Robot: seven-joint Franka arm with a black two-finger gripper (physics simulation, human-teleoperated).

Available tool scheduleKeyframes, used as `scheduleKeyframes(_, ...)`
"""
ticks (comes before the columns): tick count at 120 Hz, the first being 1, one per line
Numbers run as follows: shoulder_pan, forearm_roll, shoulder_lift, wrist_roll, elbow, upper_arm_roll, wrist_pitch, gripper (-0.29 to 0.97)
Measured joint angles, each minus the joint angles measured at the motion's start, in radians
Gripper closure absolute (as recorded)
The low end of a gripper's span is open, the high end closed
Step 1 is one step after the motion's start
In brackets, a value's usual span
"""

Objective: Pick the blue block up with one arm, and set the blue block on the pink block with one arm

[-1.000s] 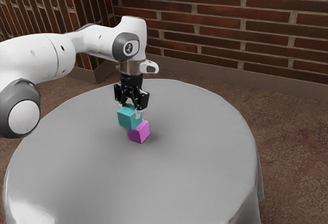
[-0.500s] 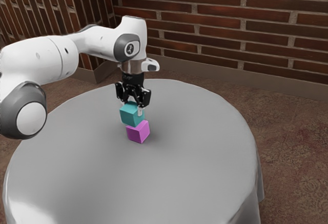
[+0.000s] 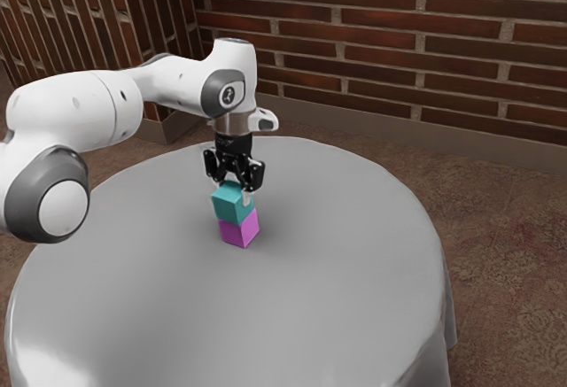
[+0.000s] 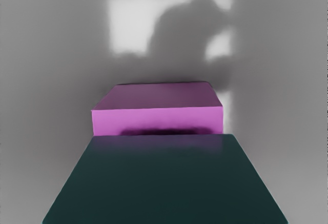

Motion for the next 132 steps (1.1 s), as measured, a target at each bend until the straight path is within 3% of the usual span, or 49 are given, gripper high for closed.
scheduleKeyframes(54,0.006,-0.001,0.016,-0.003,0.005,0.0,0.023,0.27)
scheduleKeyframes(90,0.006,-0.002,0.011,-0.002,0.005,0.001,0.026,0.07)
scheduleKeyframes(105,0.013,0.003,-0.079,-0.001,-0.012,-0.001,0.012,0.04)
scheduleKeyframes(116,0.032,0.001,-0.183,0.005,-0.105,-0.008,0.01,0.02)
scheduleKeyframes(132,0.052,-0.023,-0.212,0.022,-0.149,-0.012,0.009,0.01)
